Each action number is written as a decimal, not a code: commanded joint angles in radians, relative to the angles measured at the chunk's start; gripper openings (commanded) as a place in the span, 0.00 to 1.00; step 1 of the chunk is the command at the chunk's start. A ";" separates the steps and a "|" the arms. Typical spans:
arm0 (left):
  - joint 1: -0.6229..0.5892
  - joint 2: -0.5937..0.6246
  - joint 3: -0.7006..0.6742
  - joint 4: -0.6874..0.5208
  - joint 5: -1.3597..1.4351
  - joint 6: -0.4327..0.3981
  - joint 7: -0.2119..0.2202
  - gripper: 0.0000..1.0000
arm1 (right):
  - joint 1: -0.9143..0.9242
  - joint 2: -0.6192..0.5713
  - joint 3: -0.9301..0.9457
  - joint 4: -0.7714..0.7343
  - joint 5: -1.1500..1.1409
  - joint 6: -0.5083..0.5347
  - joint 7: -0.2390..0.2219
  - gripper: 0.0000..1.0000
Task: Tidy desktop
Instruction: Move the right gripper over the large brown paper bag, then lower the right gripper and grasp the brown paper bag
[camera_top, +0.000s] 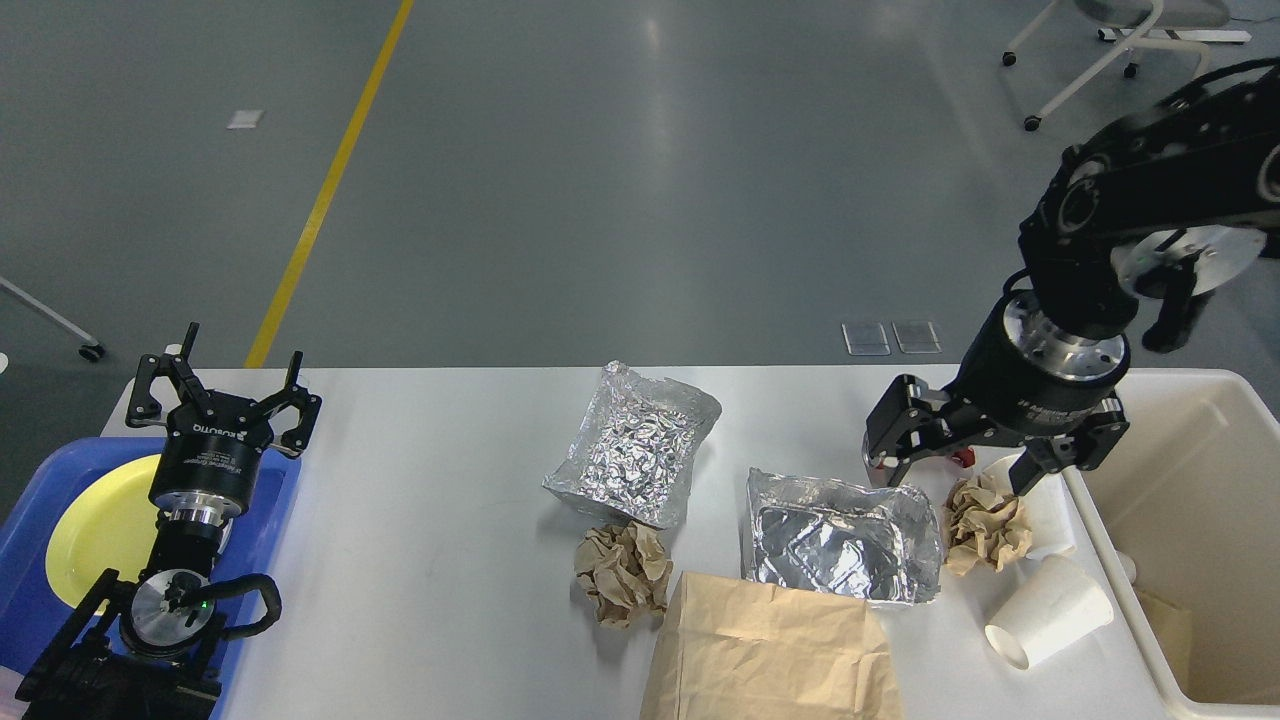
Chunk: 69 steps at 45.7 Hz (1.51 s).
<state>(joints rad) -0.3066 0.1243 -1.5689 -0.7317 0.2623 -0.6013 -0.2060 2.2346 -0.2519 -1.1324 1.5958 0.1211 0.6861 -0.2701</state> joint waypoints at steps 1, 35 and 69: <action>0.000 0.000 0.000 0.000 0.000 0.000 0.000 0.96 | -0.119 0.019 0.135 -0.060 -0.047 -0.016 0.000 1.00; 0.000 0.000 0.001 0.000 0.000 -0.002 0.000 0.96 | -0.543 0.151 0.269 -0.047 -0.672 -0.482 0.017 0.98; 0.001 0.000 0.001 0.000 0.000 -0.002 0.000 0.96 | -0.742 0.249 0.247 -0.102 -1.005 -0.540 0.075 0.90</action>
<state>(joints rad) -0.3065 0.1242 -1.5691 -0.7317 0.2623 -0.6030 -0.2055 1.5038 -0.0139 -0.8847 1.4947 -0.8729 0.1458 -0.1940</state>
